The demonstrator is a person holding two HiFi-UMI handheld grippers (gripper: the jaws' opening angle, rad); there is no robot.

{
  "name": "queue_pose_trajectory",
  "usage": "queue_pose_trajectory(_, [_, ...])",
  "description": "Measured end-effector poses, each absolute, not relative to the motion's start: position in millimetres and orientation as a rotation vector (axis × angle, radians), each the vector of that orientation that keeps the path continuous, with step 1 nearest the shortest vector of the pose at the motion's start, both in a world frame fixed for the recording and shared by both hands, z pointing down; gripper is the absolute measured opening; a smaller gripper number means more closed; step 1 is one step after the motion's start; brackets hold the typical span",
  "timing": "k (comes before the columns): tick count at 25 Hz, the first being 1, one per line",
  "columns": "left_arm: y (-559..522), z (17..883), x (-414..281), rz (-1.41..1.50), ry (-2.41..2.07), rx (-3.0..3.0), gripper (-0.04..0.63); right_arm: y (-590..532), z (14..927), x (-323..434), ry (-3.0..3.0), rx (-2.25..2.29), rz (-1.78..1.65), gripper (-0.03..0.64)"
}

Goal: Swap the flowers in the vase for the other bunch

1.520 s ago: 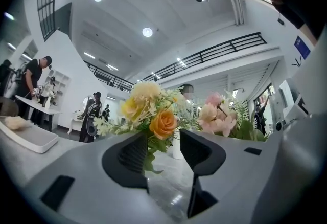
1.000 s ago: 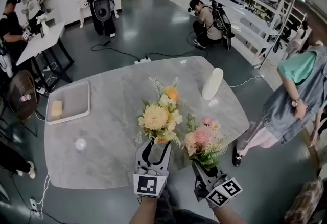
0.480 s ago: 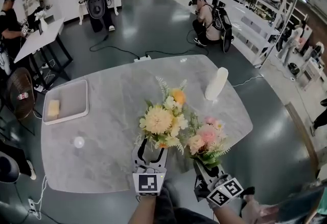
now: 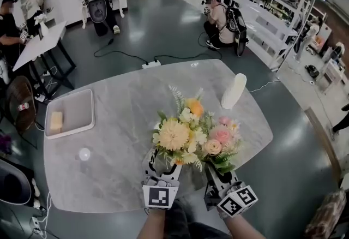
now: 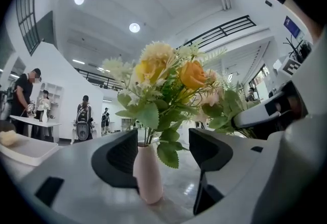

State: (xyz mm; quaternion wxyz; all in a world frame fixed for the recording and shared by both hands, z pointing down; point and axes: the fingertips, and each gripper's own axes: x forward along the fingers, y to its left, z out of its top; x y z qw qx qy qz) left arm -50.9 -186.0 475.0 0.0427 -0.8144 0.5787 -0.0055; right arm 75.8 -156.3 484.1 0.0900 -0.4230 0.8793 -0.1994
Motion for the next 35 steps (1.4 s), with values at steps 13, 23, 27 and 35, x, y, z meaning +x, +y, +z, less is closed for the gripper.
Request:
queue_pose_trajectory(13, [-200,477,-33,-0.082,1.600,-2.523,0.353,-161,485,62,2.680,-1.263,-0.474,0.100])
queue_pose_trajectory(23, [-215,467,-27,-0.059,1.589,-2.513,0.353,-169,471,54,2.717,-1.309,-0.339,0.100])
queue_pose_trajectory(27, [-217,469,-26,-0.054,1.606,-2.534,0.351,-168,471,52,2.718,-1.312,-0.333,0.101])
queue_pose_trajectory(35, [-218,458,-28,-0.029,1.568,-2.527,0.350,-170,467,41,2.737,-1.299,-0.293,0.101])
